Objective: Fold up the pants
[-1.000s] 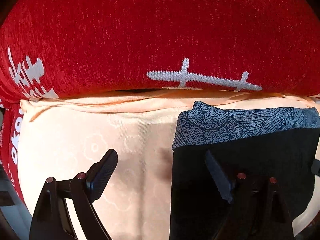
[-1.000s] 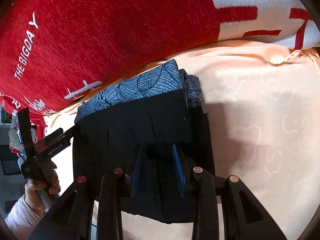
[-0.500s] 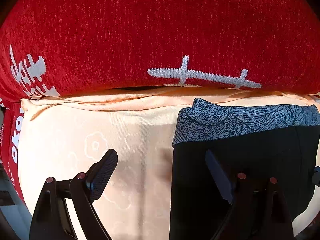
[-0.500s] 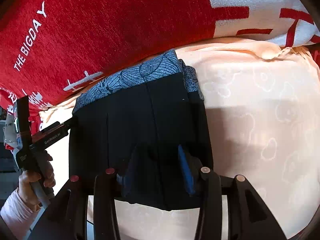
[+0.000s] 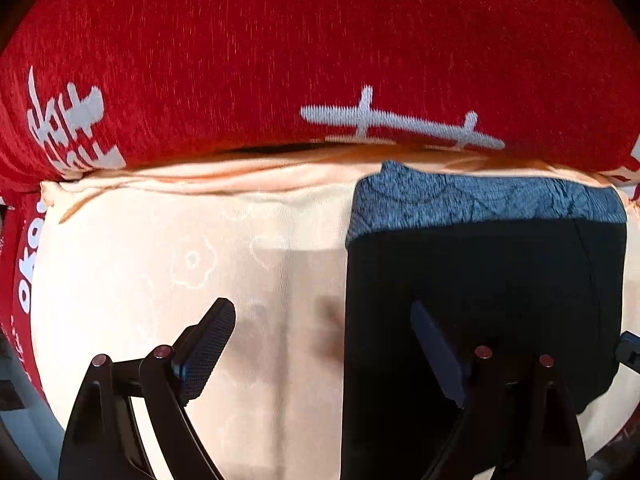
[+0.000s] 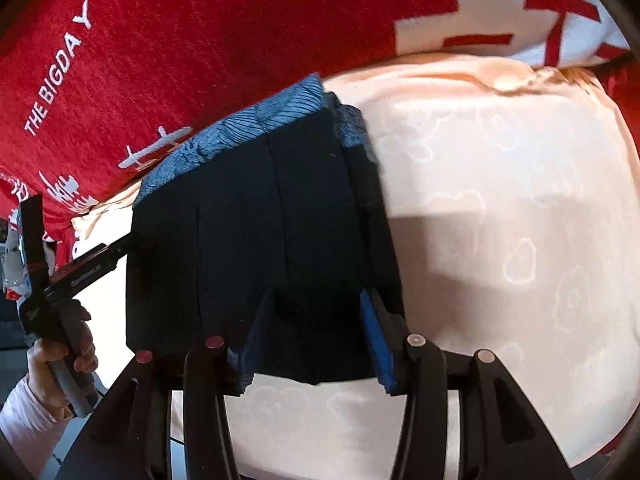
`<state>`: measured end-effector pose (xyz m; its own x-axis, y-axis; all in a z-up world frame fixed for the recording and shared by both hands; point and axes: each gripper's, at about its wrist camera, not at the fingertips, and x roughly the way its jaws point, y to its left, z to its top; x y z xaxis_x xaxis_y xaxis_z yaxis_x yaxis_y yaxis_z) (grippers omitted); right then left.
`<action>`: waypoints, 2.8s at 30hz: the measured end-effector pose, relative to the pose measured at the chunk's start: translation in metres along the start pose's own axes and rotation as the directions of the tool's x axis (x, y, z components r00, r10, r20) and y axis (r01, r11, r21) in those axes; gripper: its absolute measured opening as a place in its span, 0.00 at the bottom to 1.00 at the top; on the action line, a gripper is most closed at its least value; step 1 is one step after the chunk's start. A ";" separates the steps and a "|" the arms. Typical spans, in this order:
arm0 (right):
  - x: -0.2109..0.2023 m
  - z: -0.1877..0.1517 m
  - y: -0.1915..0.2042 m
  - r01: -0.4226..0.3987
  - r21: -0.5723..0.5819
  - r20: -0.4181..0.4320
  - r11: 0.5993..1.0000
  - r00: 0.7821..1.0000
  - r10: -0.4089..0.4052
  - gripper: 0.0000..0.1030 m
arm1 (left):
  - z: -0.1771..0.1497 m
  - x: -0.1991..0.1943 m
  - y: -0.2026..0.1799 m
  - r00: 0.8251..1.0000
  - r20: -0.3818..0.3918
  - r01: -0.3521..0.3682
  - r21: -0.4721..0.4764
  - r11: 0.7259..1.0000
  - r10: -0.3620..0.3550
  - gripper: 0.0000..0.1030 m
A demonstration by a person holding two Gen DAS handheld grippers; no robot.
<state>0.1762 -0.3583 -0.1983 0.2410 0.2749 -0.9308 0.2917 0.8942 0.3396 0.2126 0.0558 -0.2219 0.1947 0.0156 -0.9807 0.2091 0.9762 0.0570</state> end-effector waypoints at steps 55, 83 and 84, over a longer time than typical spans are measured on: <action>0.029 0.039 -0.043 -0.566 0.168 -0.134 0.807 0.798 0.588 0.50 | -0.023 -0.024 -0.014 0.870 -0.088 0.487 0.011 0.873 -0.484 0.68; 0.007 -0.058 -0.018 -0.299 0.141 -0.176 0.944 0.931 0.321 0.68 | -0.099 -0.030 -0.009 0.955 -0.158 0.259 0.037 0.965 -0.250 0.95; -0.001 -0.060 -0.017 -0.279 0.123 -0.171 0.952 0.939 0.297 0.74 | -0.099 -0.036 -0.013 0.961 -0.151 0.240 0.047 0.970 -0.230 0.96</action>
<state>0.1157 -0.3522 -0.2113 0.1549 0.5842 -0.7967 0.3249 0.7315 0.5995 0.1083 0.0639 -0.2061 -0.0062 -0.1772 -0.9842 0.2947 0.9401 -0.1711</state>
